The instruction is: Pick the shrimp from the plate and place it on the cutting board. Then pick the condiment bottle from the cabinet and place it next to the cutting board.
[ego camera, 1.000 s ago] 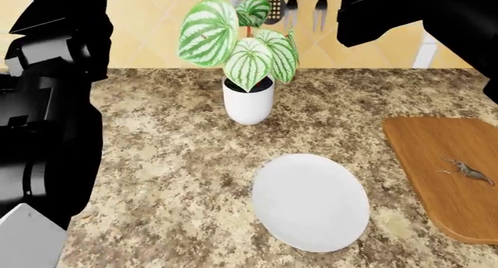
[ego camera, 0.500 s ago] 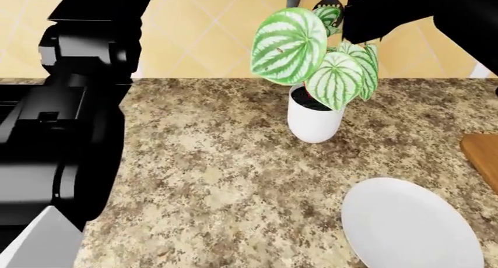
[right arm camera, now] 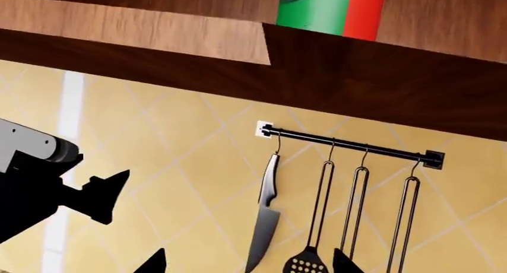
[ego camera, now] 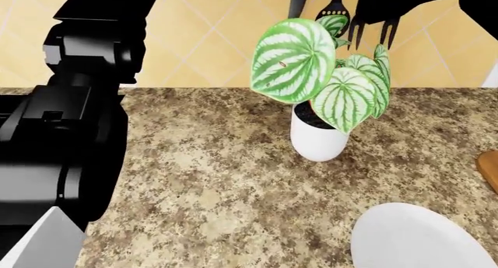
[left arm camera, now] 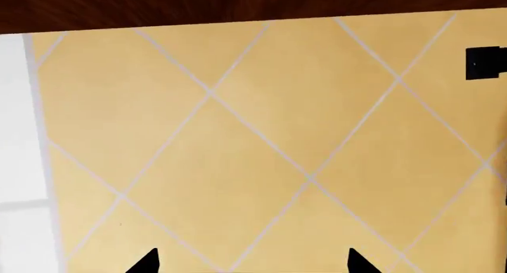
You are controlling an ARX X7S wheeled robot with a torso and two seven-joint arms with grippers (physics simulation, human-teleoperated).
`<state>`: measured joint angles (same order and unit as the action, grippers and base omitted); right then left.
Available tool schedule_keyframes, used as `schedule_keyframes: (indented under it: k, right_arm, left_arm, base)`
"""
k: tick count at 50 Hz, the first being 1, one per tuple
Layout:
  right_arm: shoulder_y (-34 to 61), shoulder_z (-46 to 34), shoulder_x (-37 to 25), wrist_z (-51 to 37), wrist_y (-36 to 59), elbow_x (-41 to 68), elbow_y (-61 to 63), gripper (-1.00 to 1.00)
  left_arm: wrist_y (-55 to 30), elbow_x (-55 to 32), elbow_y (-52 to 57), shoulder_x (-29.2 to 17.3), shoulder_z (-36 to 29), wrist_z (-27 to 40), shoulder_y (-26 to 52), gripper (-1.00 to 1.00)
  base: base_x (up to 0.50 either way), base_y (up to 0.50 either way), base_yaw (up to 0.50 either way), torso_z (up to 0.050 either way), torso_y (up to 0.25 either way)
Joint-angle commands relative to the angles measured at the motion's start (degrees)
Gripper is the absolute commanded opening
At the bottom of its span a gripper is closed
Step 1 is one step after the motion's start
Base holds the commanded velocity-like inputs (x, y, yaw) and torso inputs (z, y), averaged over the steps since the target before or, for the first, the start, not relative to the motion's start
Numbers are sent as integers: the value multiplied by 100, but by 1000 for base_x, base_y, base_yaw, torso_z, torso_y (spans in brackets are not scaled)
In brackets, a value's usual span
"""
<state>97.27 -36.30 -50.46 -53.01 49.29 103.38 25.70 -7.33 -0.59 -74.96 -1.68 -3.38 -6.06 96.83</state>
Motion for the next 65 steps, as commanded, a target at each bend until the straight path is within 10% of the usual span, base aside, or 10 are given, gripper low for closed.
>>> schedule_keyframes:
  k: [1,32,65]
  right_arm:
    - [125,185,-20,-109,-163,-102,160,100]
    - [-146,1139,-209,-1679,-1372,-597,2001,100]
    - [2634,327,885,-2332,-113,-456,1000,100]
  left_arm:
    - [-24,-75,1,-13,71,165,-3,100]
    - [173,-102,1,52,481,418,-120,100]
    - [306,-251,-1,137,500,991,-564,100]
  base:
    - [0,0,0,0,0]
    - [0,0,0,0,0]
    - [0,0,0,0,0]
